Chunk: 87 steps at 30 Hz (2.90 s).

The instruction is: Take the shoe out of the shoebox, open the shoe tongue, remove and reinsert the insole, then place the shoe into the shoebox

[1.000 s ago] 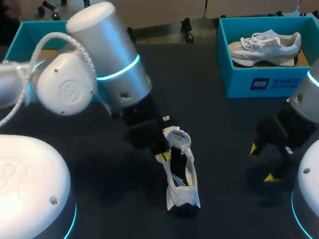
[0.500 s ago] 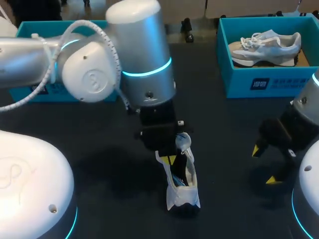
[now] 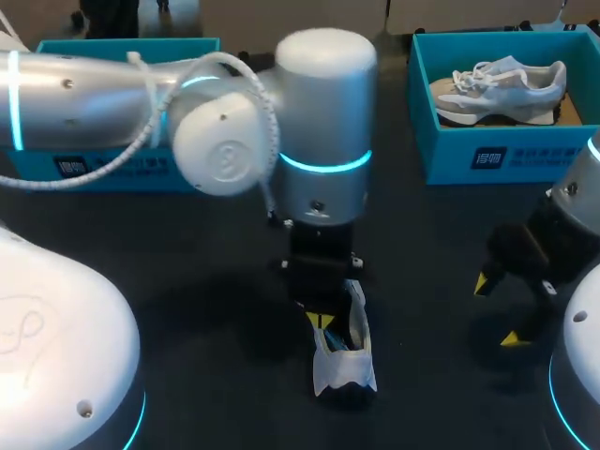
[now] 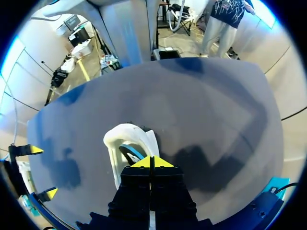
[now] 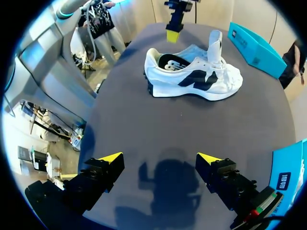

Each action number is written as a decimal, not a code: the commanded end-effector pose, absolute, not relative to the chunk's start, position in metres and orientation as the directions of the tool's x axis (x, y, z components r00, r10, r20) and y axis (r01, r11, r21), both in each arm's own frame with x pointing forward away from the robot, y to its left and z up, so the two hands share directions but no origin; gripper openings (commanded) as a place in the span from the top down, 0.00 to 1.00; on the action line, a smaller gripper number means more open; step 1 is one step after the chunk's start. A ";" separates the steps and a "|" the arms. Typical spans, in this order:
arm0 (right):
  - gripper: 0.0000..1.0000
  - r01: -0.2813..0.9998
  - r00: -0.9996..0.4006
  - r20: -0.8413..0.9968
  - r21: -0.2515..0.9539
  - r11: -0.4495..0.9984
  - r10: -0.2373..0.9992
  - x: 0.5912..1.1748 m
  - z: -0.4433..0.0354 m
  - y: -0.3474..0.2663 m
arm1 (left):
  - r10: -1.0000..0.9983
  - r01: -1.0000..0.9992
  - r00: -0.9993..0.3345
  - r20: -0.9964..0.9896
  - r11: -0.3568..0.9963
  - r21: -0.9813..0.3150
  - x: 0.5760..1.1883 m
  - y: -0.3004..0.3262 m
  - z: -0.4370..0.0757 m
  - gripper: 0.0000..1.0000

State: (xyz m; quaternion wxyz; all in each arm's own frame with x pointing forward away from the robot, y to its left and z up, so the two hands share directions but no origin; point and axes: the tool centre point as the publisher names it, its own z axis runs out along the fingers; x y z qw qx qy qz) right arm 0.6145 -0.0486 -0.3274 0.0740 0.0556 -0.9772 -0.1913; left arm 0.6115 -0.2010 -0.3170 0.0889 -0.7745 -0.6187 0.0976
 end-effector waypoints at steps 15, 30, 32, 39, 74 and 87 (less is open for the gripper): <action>0.00 -0.081 -0.983 0.121 0.381 0.921 -0.136 0.613 -0.328 -0.049 | 0.947 0.933 0.288 0.139 -0.245 -0.263 0.620 -0.214 -0.350 1.00; 0.00 -0.081 -0.983 0.121 0.381 0.921 -0.136 0.613 -0.328 -0.049 | 0.948 0.934 0.274 0.160 -0.223 -0.278 0.618 -0.207 -0.378 1.00; 0.00 -0.081 -0.983 0.121 0.381 0.921 -0.136 0.613 -0.328 -0.049 | 0.949 0.938 0.269 0.163 -0.220 -0.269 0.617 -0.208 -0.382 1.00; 0.00 -0.081 -0.983 0.121 0.381 0.921 -0.136 0.613 -0.328 -0.049 | 0.957 0.941 0.252 0.147 -0.206 -0.270 0.615 -0.209 -0.394 1.00; 0.00 -0.081 -0.983 0.121 0.381 0.921 -0.136 0.613 -0.328 -0.049 | 0.974 0.969 0.189 0.127 -0.164 -0.187 0.608 -0.214 -0.397 1.00; 0.00 -0.081 -0.983 0.121 0.381 0.921 -0.136 0.613 -0.328 -0.049 | 0.993 0.980 0.114 0.033 -0.107 -0.168 0.618 -0.225 -0.421 1.00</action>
